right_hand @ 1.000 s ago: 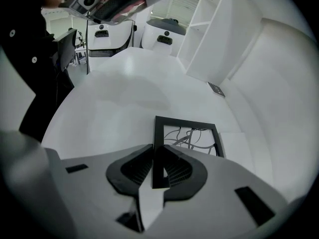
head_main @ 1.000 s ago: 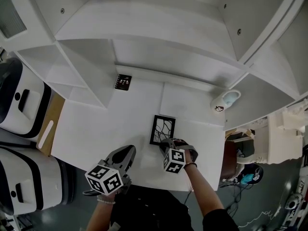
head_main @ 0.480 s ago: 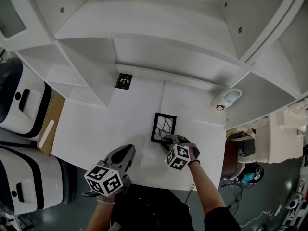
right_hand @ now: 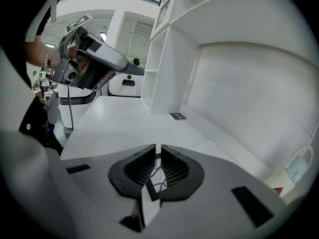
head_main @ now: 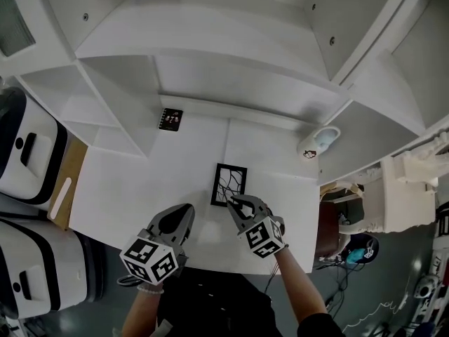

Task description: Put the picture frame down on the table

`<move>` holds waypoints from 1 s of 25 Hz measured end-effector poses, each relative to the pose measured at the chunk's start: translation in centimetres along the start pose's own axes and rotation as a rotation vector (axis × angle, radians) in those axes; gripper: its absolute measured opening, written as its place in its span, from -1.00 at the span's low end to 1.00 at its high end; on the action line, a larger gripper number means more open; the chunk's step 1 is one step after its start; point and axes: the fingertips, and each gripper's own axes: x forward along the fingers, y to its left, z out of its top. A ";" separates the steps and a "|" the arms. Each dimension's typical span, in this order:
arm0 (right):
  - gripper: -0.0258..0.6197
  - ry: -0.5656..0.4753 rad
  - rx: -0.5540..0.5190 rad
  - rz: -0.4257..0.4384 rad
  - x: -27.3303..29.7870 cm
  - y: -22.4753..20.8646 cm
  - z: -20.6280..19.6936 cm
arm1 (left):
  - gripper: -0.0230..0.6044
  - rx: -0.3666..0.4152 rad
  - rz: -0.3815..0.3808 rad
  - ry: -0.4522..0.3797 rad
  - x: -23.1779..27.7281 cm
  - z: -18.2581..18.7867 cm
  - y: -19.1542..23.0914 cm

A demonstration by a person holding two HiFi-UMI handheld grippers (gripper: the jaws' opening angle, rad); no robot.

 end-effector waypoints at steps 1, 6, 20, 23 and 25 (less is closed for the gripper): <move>-0.88 -0.026 0.021 -0.031 -0.7 -0.2 0.7 | -0.92 0.012 -0.003 -0.004 0.1 0.2 -0.2; -0.92 -0.137 0.123 -0.161 -4.7 -1.4 3.6 | -0.92 0.062 -0.025 -0.023 0.3 1.2 -1.6; -0.92 -0.325 0.231 -0.322 -12.5 -1.4 8.5 | -0.92 0.199 -0.069 -0.067 -0.2 3.1 -5.0; -0.92 -0.324 0.247 -0.337 -13.3 -1.2 8.9 | -0.92 0.196 -0.071 -0.078 -0.5 3.6 -5.3; -0.92 -0.334 0.256 -0.347 -13.9 -1.1 9.1 | -0.92 0.199 -0.070 -0.081 -0.7 3.8 -5.5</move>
